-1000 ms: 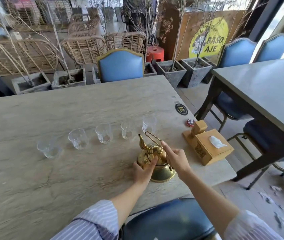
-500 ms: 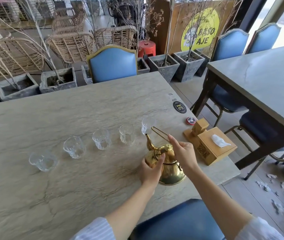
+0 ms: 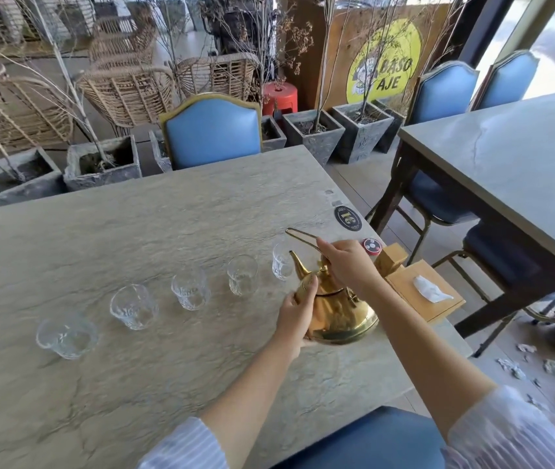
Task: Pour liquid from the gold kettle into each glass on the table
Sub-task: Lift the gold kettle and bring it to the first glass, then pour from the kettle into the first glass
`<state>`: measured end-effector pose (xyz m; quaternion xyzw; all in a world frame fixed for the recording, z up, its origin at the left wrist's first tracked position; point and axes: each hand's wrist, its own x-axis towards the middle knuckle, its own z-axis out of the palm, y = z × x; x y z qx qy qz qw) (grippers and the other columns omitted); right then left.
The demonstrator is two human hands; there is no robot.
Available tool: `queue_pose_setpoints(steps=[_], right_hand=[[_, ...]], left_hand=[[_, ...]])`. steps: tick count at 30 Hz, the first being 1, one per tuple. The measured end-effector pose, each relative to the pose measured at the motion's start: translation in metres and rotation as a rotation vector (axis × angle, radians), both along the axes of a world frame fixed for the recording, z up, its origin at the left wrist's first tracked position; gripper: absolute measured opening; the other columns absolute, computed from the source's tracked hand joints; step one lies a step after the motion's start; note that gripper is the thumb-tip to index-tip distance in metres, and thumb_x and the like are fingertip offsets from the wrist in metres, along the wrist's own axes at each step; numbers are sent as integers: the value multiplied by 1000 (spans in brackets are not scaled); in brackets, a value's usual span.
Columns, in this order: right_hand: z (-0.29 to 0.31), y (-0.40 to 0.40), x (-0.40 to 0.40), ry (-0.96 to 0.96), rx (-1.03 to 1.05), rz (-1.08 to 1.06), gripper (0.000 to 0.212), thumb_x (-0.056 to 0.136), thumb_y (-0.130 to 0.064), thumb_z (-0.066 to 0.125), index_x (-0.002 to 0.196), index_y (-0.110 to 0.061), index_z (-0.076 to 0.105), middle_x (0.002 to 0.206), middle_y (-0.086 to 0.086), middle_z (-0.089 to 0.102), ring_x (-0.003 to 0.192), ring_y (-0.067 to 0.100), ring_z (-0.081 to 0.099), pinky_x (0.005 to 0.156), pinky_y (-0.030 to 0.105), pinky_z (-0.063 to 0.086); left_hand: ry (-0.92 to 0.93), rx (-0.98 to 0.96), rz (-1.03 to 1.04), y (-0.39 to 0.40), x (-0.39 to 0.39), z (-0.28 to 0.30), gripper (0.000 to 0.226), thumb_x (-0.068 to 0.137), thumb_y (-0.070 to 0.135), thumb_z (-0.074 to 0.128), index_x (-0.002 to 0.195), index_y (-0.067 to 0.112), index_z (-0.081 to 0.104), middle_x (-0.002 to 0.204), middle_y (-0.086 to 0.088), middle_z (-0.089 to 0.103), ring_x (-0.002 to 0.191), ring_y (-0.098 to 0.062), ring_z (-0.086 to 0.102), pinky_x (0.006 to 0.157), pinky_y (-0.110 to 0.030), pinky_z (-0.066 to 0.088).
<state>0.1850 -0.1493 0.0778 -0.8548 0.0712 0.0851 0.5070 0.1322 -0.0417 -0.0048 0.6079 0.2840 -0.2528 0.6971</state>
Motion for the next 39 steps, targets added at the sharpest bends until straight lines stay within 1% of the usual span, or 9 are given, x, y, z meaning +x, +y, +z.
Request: queue_pose_setpoints(steps=[3, 10, 14, 18, 22, 29, 33, 37, 39], right_hand=[[11, 9, 15, 44, -131, 17, 53, 99, -36, 50, 51, -12, 51, 42, 0, 45, 31, 10, 38, 43, 25, 34], [23, 15, 33, 72, -249, -1, 54, 98, -35, 51, 48, -12, 52, 41, 0, 46, 32, 13, 41, 42, 25, 36], [33, 19, 37, 111, -311, 2, 52, 97, -35, 50, 51, -11, 56, 24, -7, 43, 31, 10, 43, 40, 24, 34], [41, 19, 41, 109, -364, -1, 49, 95, -35, 50, 54, -10, 59, 44, -2, 52, 40, 14, 47, 42, 25, 37], [48, 16, 41, 101, -426, 16, 48, 96, -35, 49, 57, -10, 61, 49, -1, 55, 44, 15, 51, 45, 25, 40], [65, 13, 37, 130, -461, 44, 50, 98, -36, 47, 59, -9, 60, 47, 0, 54, 39, 14, 49, 45, 25, 43], [74, 13, 33, 132, -474, 64, 51, 98, -37, 47, 58, -8, 59, 46, 2, 53, 39, 17, 48, 44, 27, 41], [79, 12, 27, 131, -480, 69, 51, 97, -36, 47, 57, -9, 61, 48, 2, 54, 40, 16, 48, 46, 27, 42], [84, 13, 25, 143, -492, 70, 50, 98, -36, 46, 58, -9, 61, 49, 1, 54, 39, 14, 48, 45, 25, 41]], left_hand=[[55, -59, -23, -2, 9, 3, 93, 72, 83, 59, 143, 23, 48, 142, -10, 56, 127, -35, 57, 89, -61, 58], [106, -96, -38, -7, 22, 11, 99, 71, 87, 54, 146, 24, 41, 145, -12, 52, 129, -39, 55, 84, -61, 59], [149, -146, -47, -10, 24, 15, 104, 69, 86, 57, 146, 20, 37, 146, -15, 51, 130, -42, 55, 72, -57, 60], [162, -202, -65, -13, 26, 16, 114, 57, 90, 59, 149, 25, 36, 146, -16, 52, 127, -42, 58, 58, -52, 62], [150, -229, -90, -17, 25, 21, 121, 50, 92, 60, 149, 26, 36, 146, -17, 53, 126, -43, 59, 61, -54, 63], [130, -255, -104, -21, 19, 34, 132, 43, 94, 60, 150, 22, 34, 145, -17, 53, 123, -44, 61, 62, -54, 63], [112, -278, -107, -23, 14, 40, 127, 49, 92, 60, 150, 21, 33, 144, -17, 54, 123, -43, 62, 60, -53, 63], [103, -283, -113, -24, 10, 45, 151, 20, 94, 68, 149, 23, 35, 143, -18, 54, 121, -44, 62, 59, -54, 63], [97, -276, -114, -24, 8, 47, 152, 17, 94, 68, 148, 25, 36, 142, -17, 55, 119, -43, 63, 60, -53, 63]])
